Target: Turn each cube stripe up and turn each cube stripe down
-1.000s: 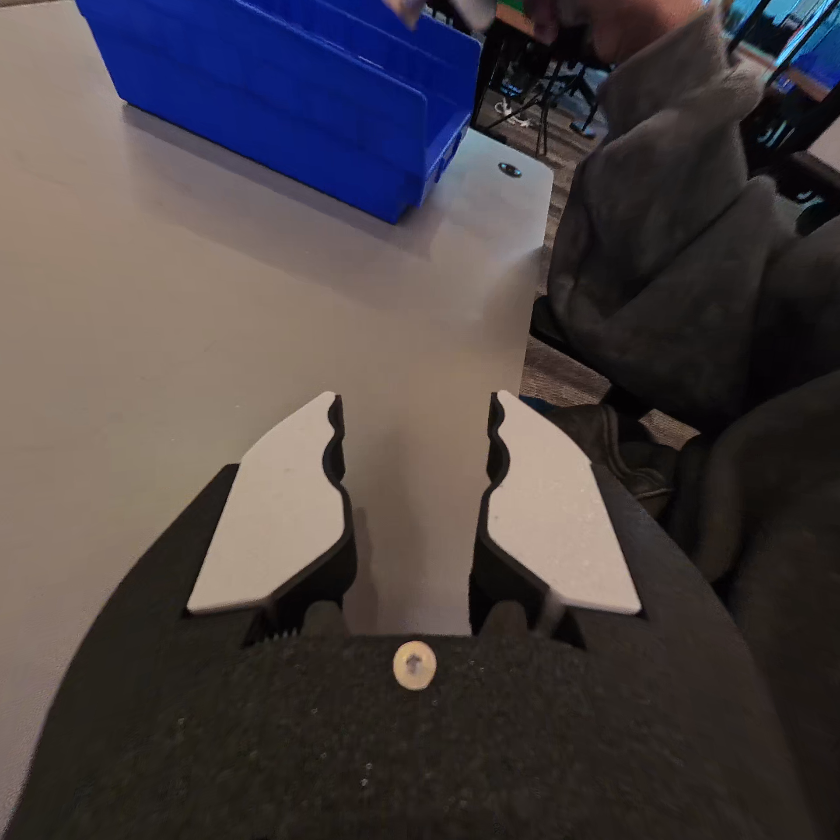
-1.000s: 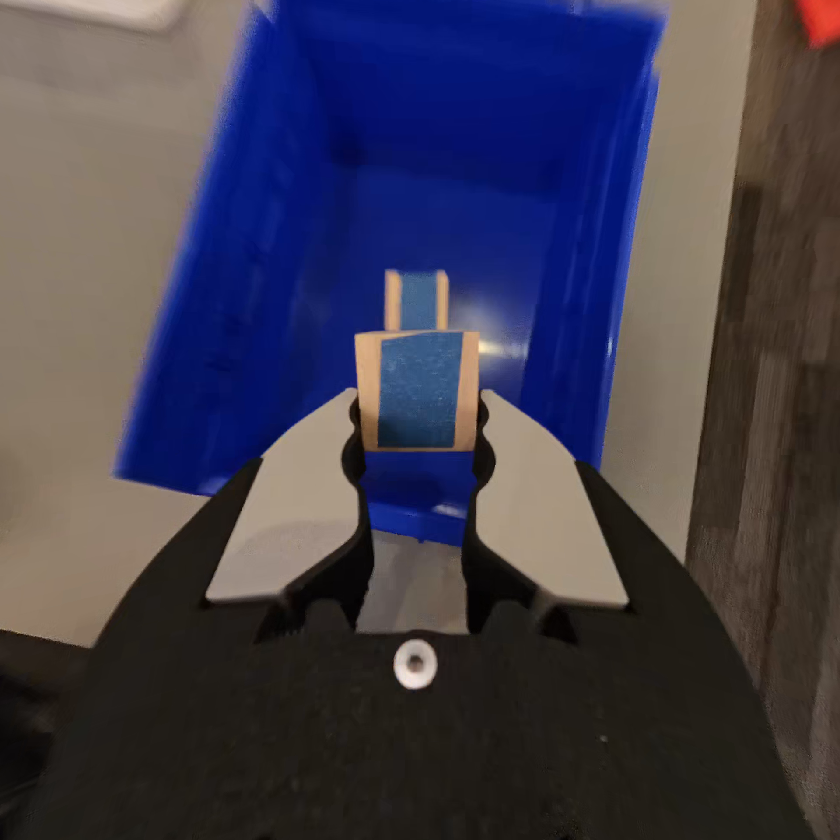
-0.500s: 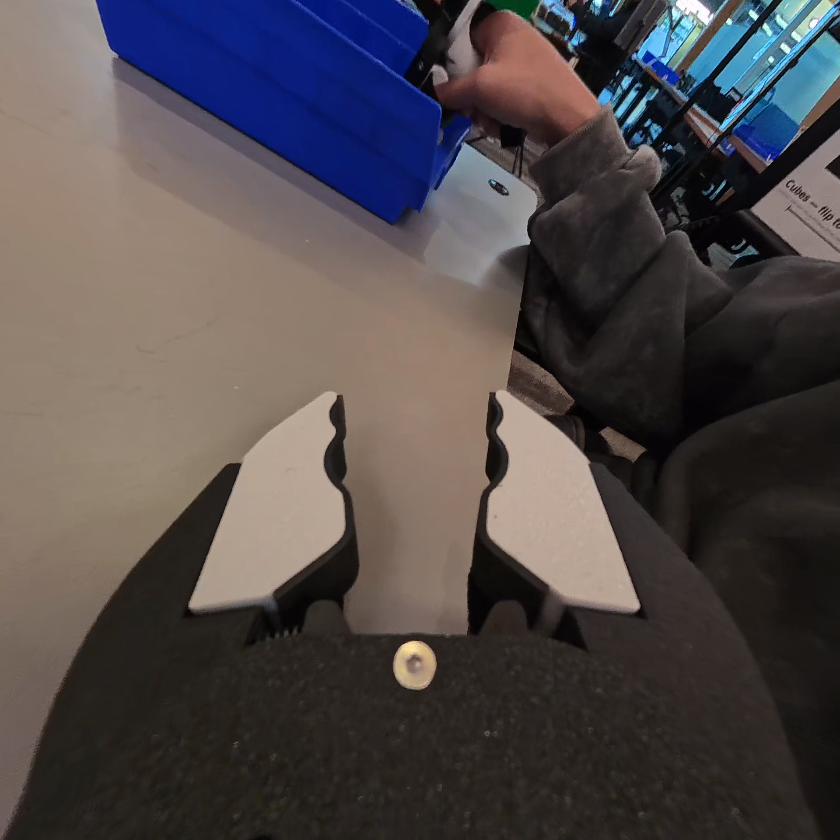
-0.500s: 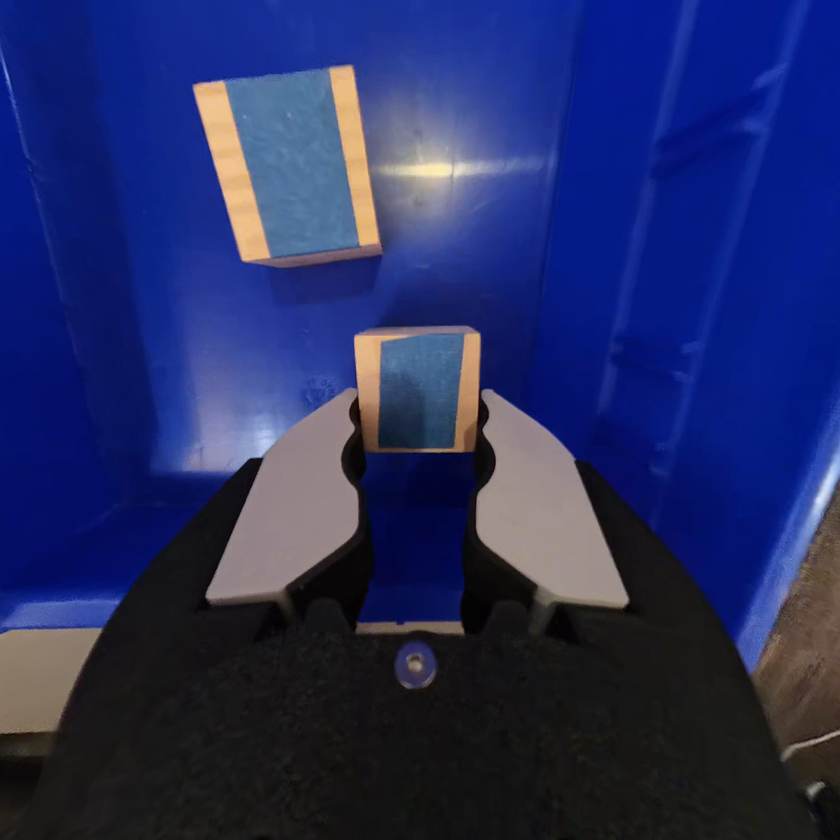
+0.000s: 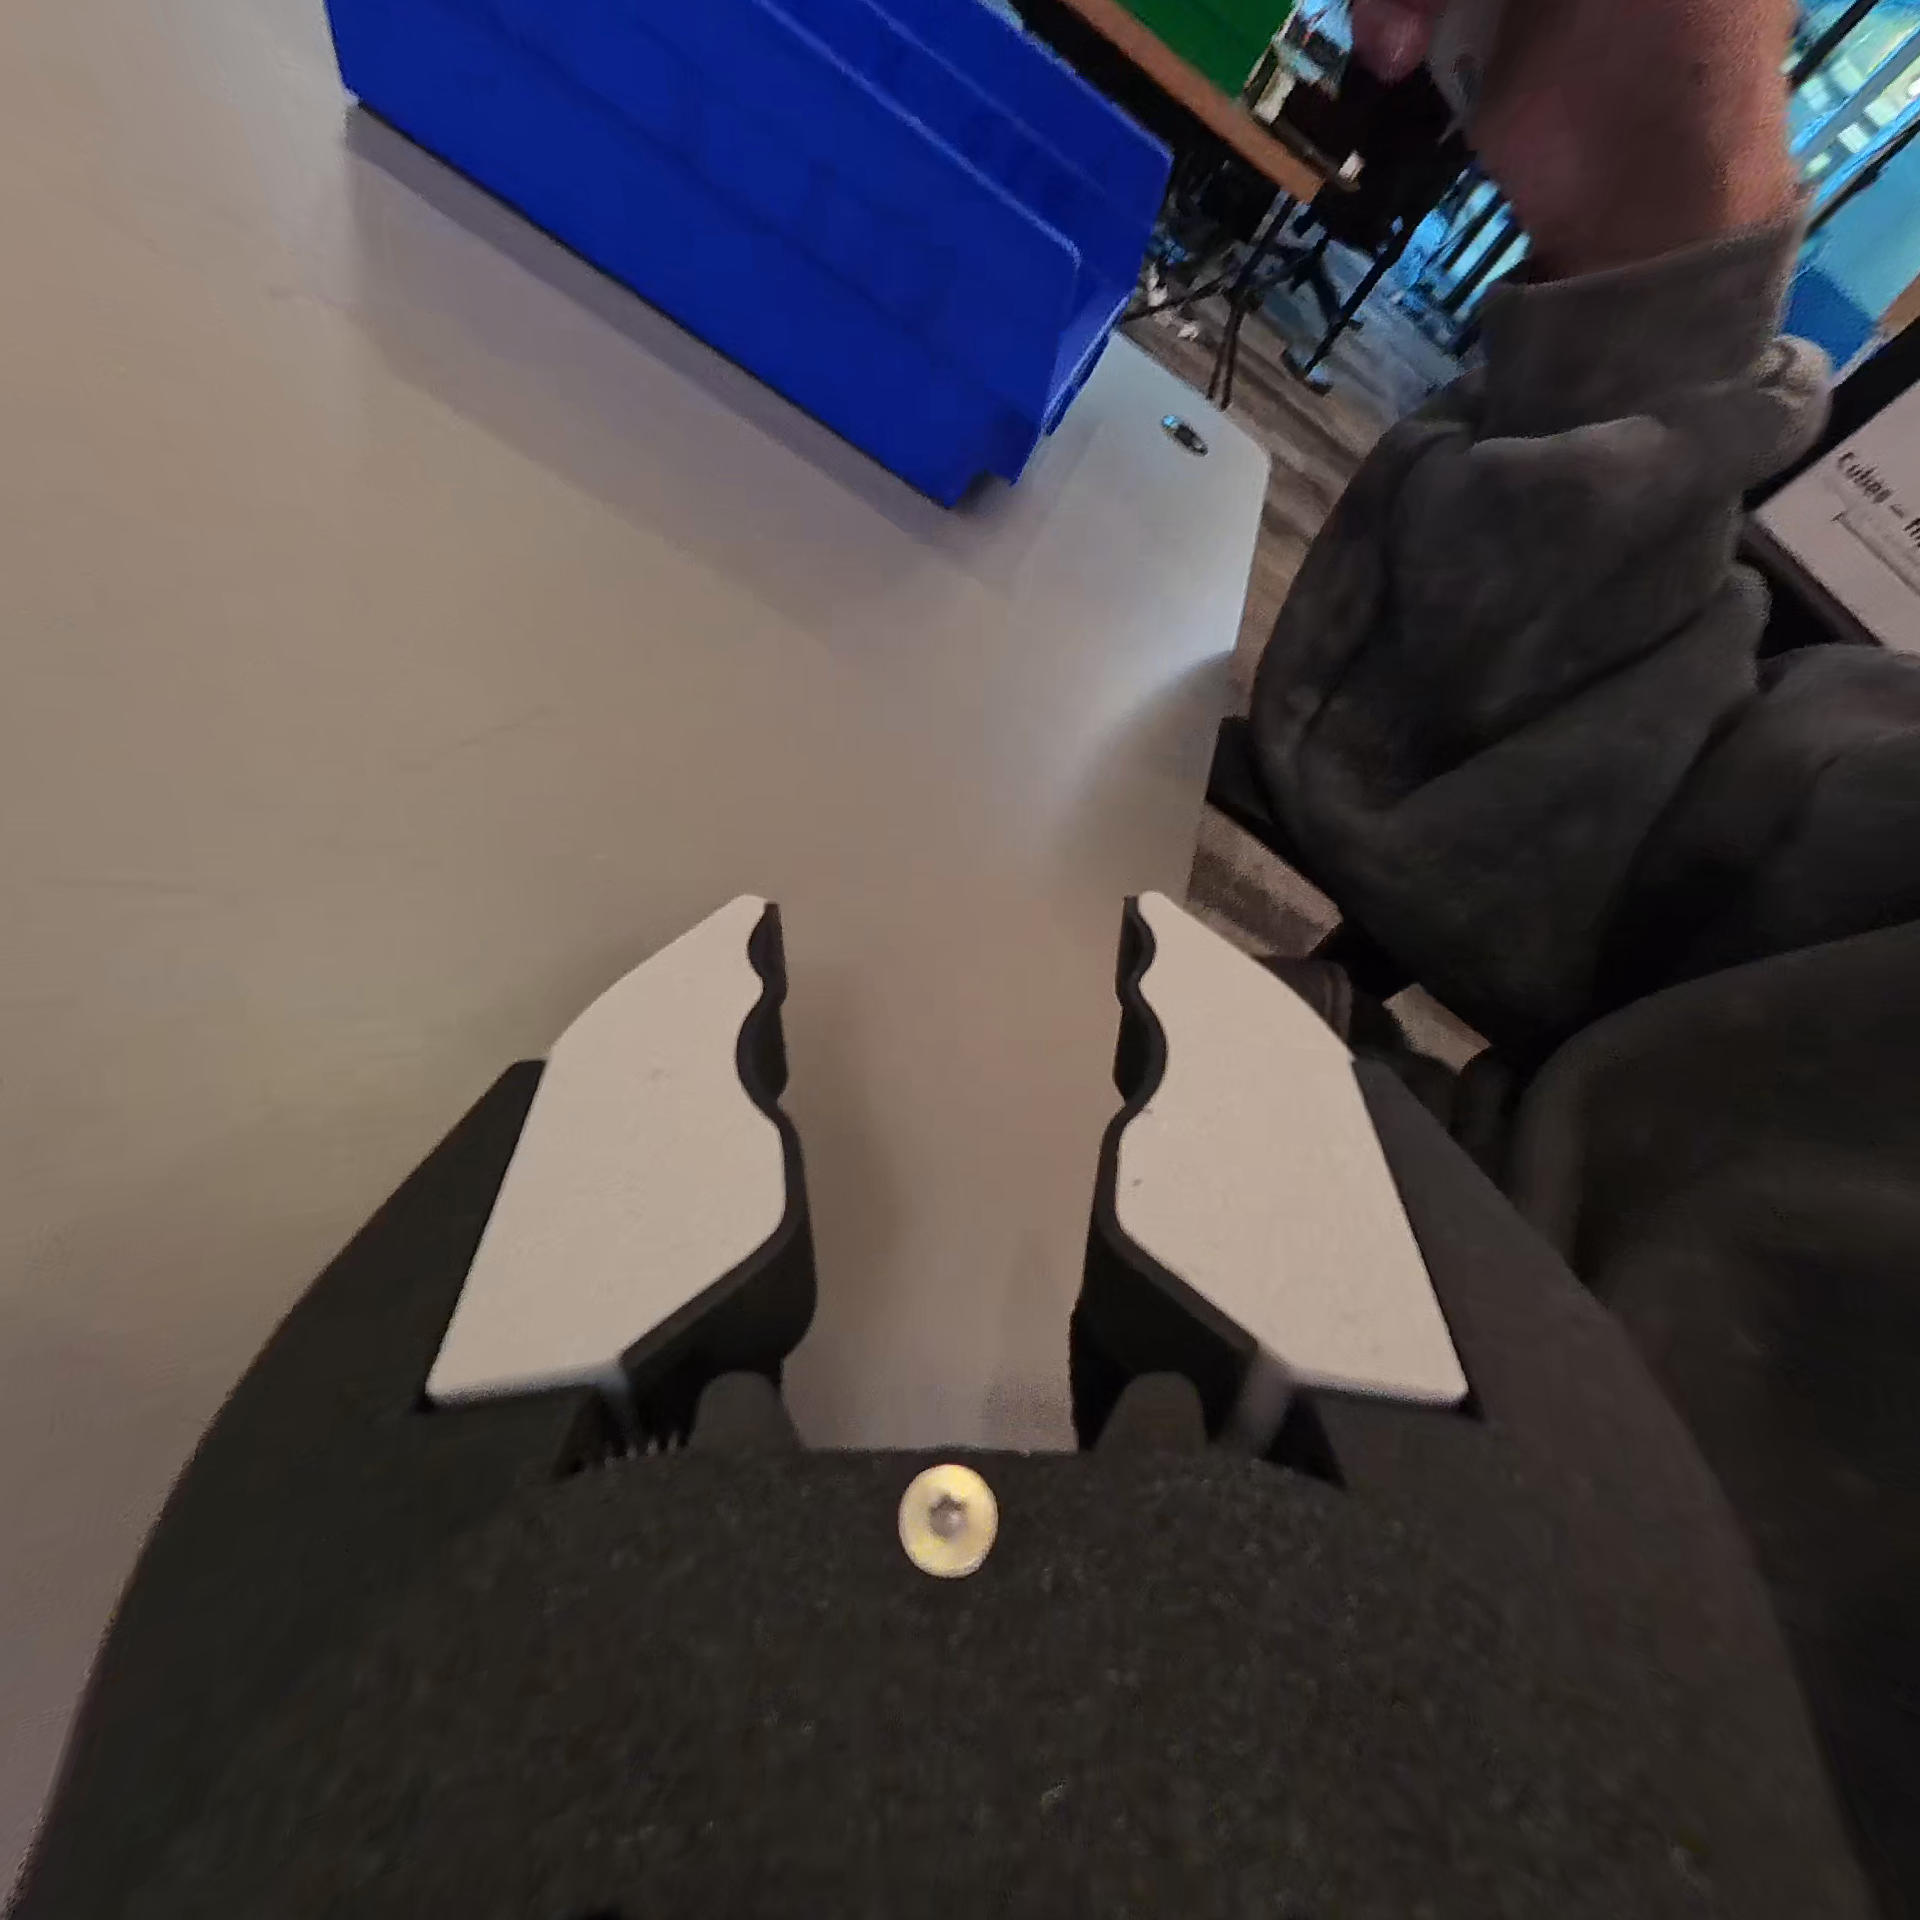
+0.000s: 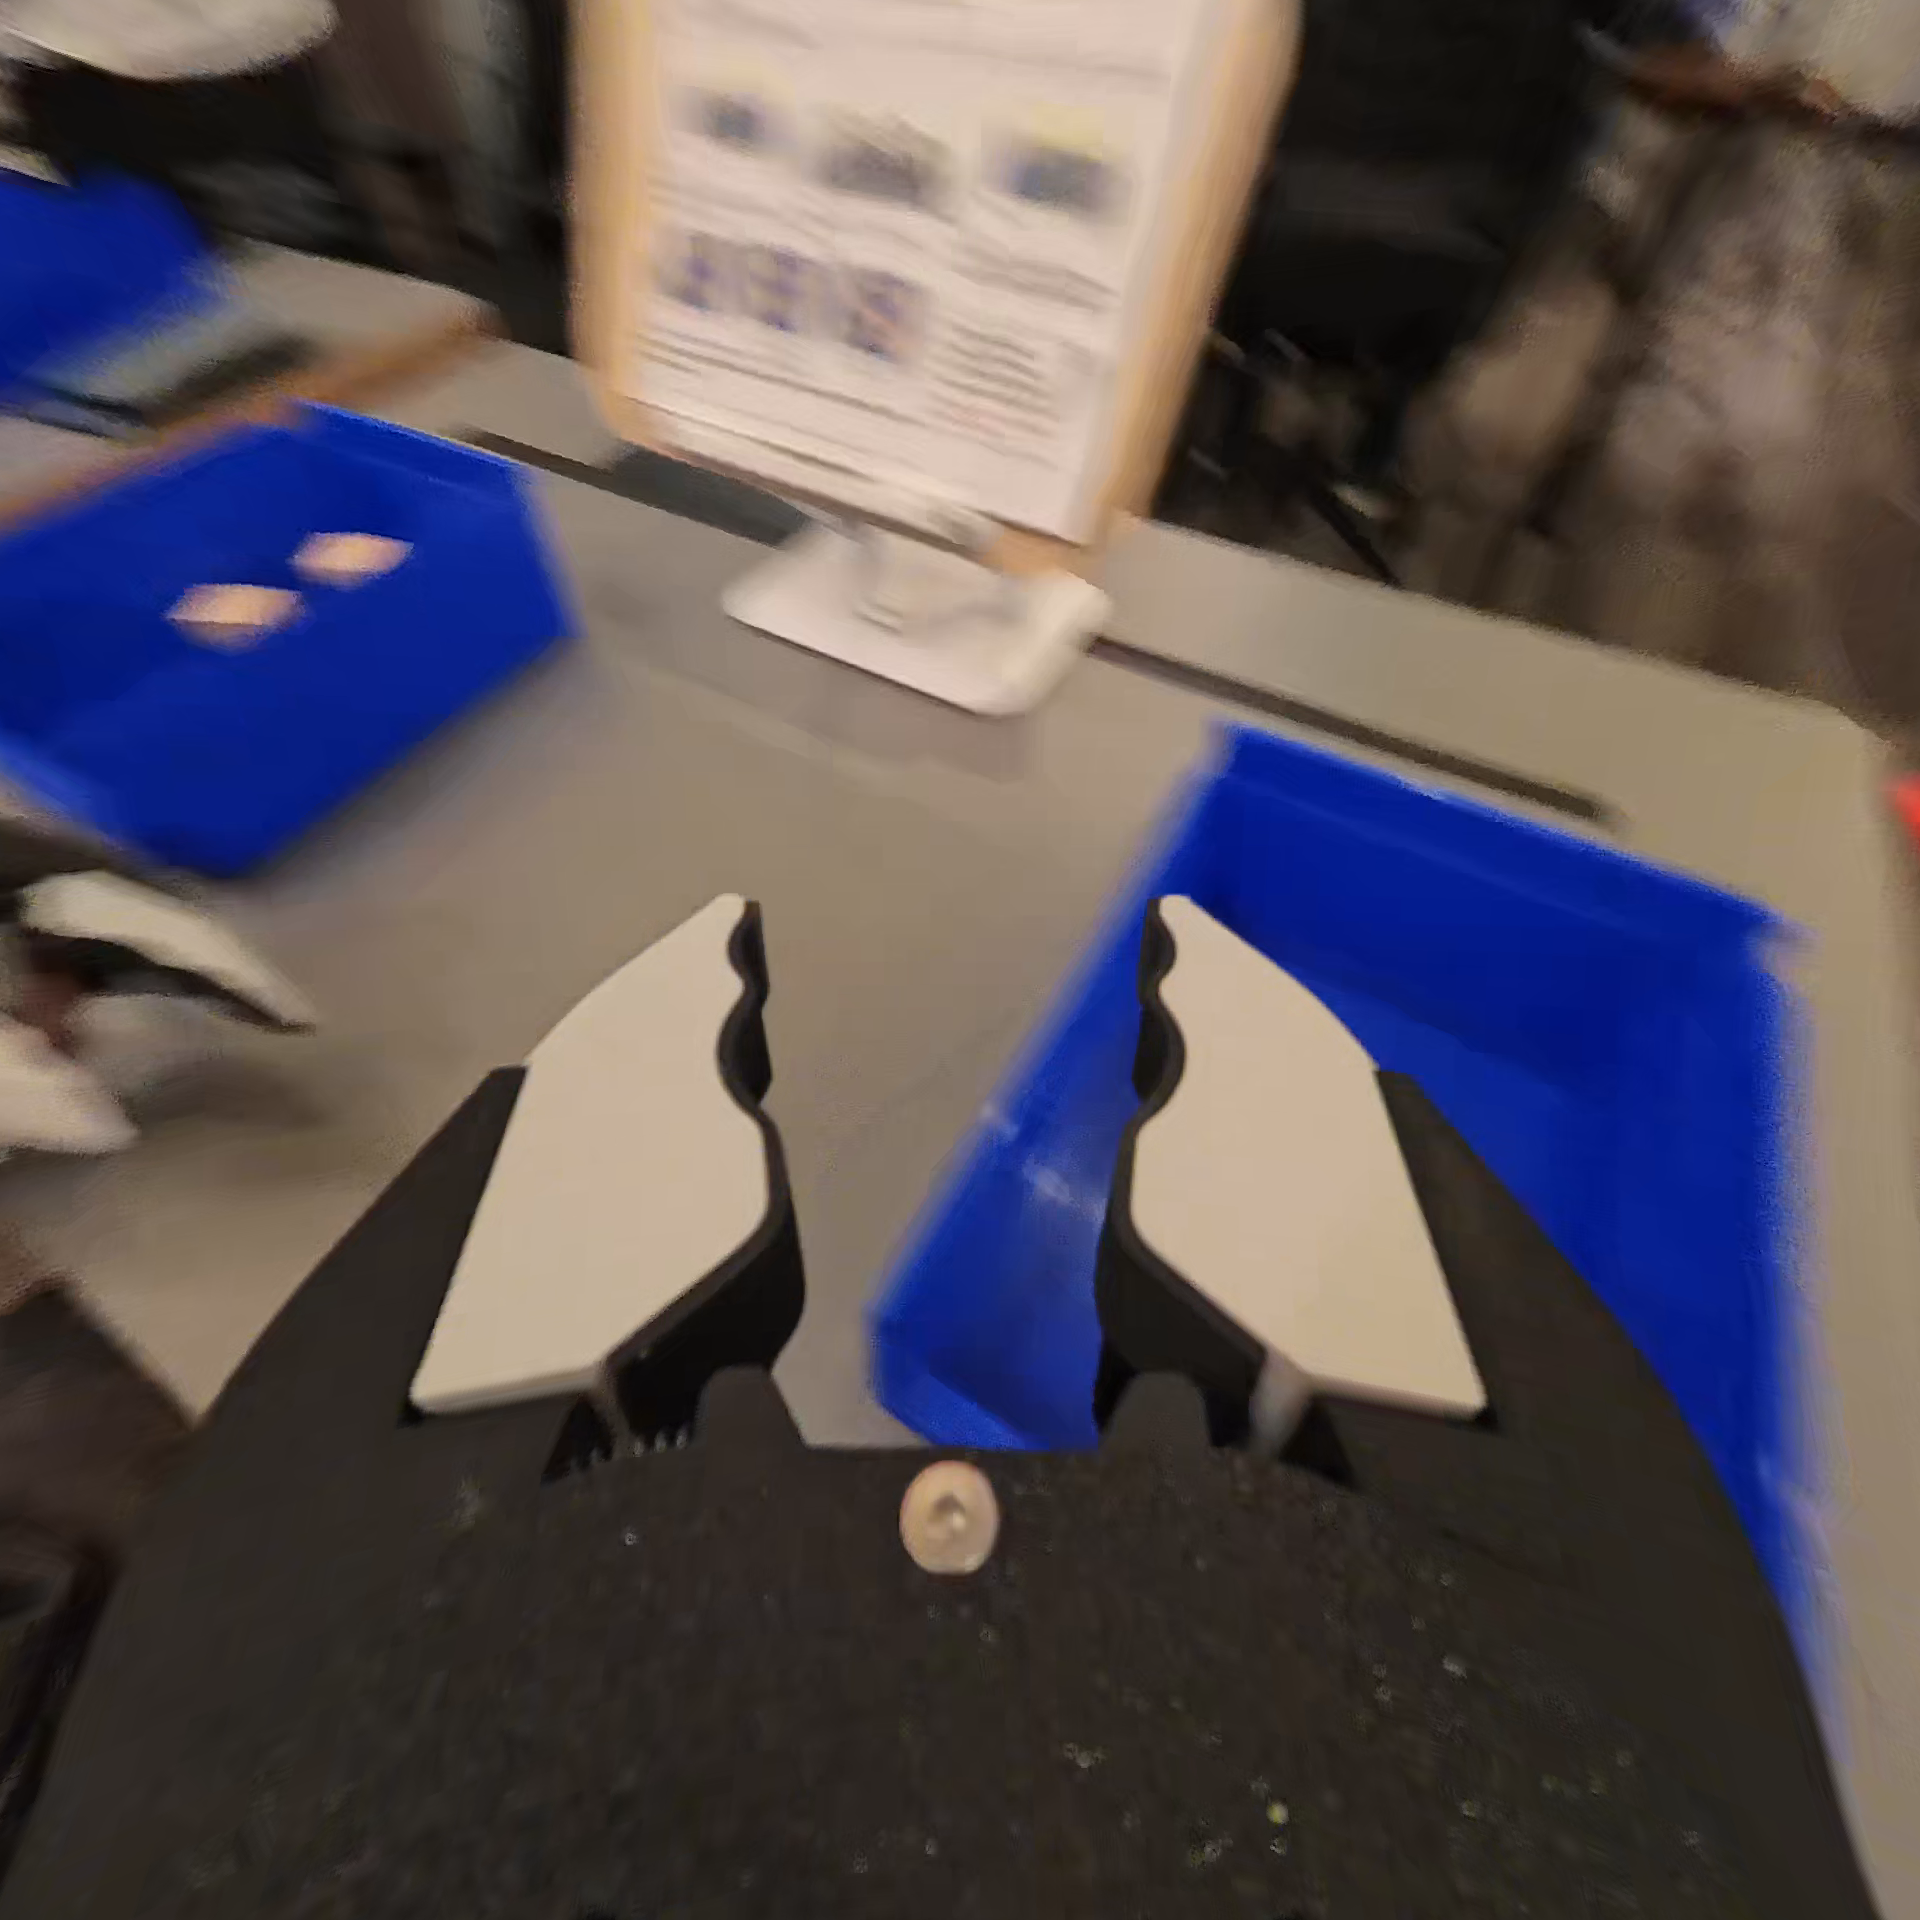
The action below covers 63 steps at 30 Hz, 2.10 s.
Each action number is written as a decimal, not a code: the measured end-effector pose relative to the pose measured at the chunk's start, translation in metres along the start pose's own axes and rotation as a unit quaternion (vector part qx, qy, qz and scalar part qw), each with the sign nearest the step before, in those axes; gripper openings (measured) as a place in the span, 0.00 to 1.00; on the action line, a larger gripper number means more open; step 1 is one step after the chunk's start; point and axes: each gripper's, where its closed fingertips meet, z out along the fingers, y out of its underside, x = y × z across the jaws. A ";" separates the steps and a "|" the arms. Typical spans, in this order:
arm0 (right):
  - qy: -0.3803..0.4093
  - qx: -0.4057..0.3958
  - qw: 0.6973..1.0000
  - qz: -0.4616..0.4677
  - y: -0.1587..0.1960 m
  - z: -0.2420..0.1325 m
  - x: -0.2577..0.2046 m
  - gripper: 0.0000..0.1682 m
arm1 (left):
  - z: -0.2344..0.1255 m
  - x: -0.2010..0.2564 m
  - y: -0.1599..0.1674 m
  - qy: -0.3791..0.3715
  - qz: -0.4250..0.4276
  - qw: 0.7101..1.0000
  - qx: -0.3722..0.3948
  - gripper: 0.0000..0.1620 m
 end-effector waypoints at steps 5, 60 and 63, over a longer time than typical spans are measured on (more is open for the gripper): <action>-0.358 0.028 0.933 0.032 0.045 0.040 -0.182 0.39 | -0.057 -0.002 -0.021 -0.045 0.031 0.998 -0.008 0.37; -0.440 -0.007 0.822 0.361 0.032 0.124 -0.210 0.35 | 0.001 -0.063 -0.123 0.117 -0.268 0.936 0.197 0.28; -0.430 -0.013 0.828 0.360 0.039 0.129 -0.206 0.33 | 0.005 -0.065 -0.122 0.128 -0.279 0.930 0.204 0.28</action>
